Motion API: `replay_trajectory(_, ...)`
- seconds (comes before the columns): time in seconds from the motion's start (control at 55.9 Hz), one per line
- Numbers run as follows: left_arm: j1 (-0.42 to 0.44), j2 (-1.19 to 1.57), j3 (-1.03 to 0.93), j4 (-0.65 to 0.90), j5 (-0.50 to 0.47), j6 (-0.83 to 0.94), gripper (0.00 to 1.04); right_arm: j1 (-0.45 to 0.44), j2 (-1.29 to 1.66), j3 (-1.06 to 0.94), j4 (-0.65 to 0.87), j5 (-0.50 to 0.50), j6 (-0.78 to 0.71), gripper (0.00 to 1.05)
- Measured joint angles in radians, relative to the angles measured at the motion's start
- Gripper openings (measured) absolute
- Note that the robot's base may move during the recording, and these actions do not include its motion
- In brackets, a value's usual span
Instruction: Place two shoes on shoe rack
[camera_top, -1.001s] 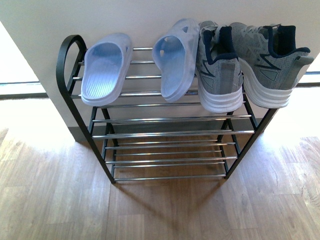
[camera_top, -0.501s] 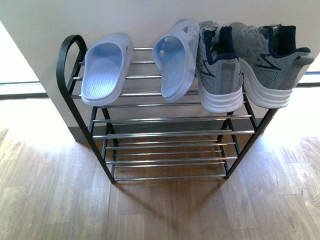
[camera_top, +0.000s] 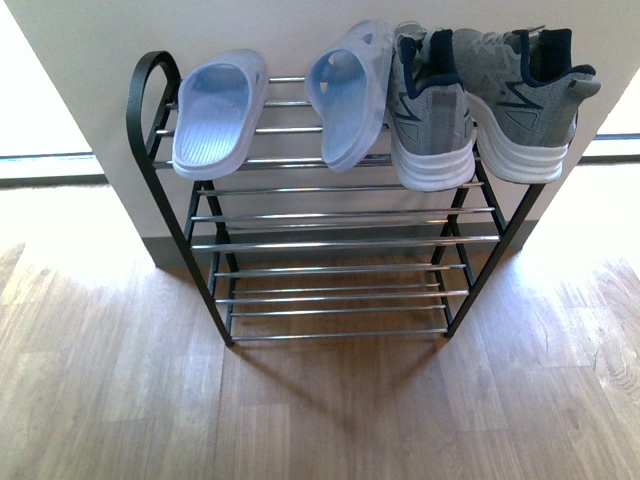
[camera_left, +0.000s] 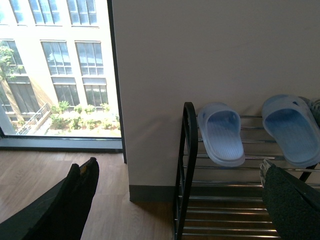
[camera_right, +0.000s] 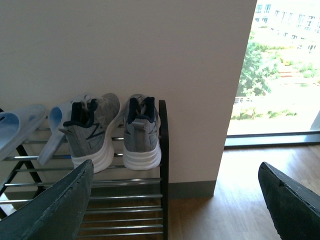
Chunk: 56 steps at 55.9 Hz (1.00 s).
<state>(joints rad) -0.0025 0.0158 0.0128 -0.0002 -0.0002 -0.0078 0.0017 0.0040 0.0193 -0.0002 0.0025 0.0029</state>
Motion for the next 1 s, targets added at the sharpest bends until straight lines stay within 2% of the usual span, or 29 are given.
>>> replay_trajectory(1.001,0.000,0.000,0.000,0.000,0.001,0.000,0.95,0.000,0.000,0.000,0.000,0.000,0.000,0.96)
